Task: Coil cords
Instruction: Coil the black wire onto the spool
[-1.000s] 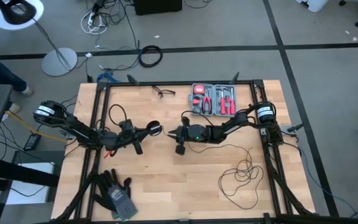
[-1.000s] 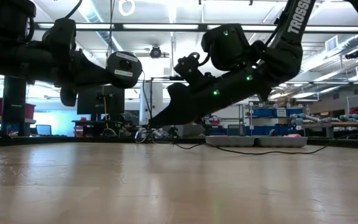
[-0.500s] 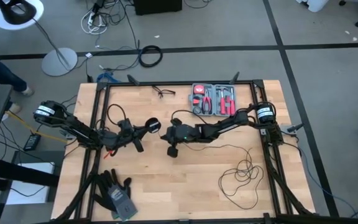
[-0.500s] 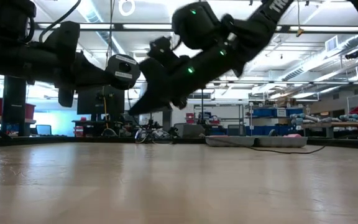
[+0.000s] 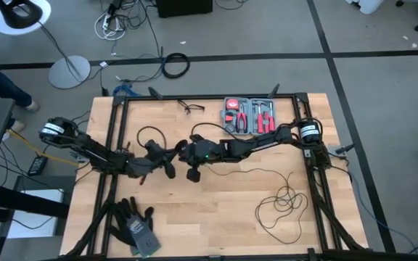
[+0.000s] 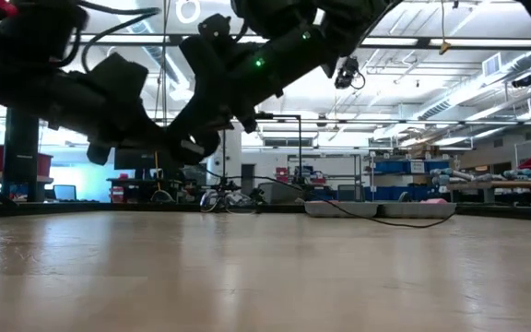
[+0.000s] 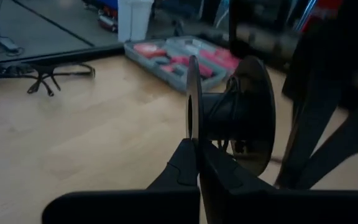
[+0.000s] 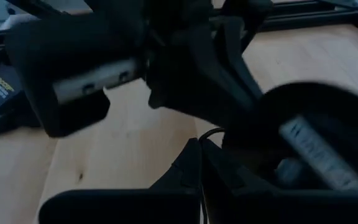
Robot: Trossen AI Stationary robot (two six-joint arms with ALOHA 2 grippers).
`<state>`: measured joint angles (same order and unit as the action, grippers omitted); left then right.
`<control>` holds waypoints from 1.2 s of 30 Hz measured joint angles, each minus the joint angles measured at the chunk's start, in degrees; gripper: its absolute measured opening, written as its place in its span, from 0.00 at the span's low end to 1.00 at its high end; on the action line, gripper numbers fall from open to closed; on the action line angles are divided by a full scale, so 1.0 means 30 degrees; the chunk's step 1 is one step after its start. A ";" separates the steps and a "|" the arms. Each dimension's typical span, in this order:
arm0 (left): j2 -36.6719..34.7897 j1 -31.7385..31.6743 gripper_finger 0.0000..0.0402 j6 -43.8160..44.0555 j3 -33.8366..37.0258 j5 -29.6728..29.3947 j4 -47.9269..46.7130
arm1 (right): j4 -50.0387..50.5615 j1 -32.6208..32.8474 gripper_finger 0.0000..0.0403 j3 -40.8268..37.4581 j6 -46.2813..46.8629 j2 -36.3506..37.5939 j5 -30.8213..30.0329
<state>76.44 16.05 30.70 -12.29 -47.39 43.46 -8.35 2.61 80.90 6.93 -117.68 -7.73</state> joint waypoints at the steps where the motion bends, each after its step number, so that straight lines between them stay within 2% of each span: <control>1: 0.0000 0.0000 0.00 0.0007 -0.0272 0.0169 -0.0746 | -0.0015 0.0000 0.00 0.0016 -0.0076 0.0069 -0.0006; 9: 0.0007 -0.0007 0.00 0.0460 -0.1453 0.1678 -0.4313 | 0.2768 -0.0295 0.00 0.0066 -0.0494 0.1680 -0.1525; 15: 0.0007 -0.0015 0.00 0.0997 -0.1460 0.2686 -0.4239 | 0.5953 -0.0817 0.01 0.0066 -0.0334 0.2764 -0.2110; 23: 0.0015 -0.0015 0.00 0.1372 -0.1467 0.2900 -0.3456 | 0.9019 -0.1061 0.03 -0.0379 0.0839 0.2338 -0.1996; 28: -0.0064 -0.0021 0.00 0.1494 -0.1467 0.2912 -0.3253 | 0.5549 -0.0739 0.02 -0.2805 0.1420 0.2379 -0.1958; 31: -0.0128 -0.0007 0.00 0.1767 -0.1460 0.2899 -0.3165 | 0.1796 -0.0457 0.02 -0.4669 0.2268 0.2379 -0.1687; 36: -0.0146 -0.0007 0.00 0.2237 -0.1107 0.2509 -0.2695 | -0.3674 -0.0015 0.10 -0.7697 0.2413 0.2350 -0.1486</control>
<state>76.01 16.03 37.41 -15.61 -39.86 35.38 -19.37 2.57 57.81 14.17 -110.63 -12.19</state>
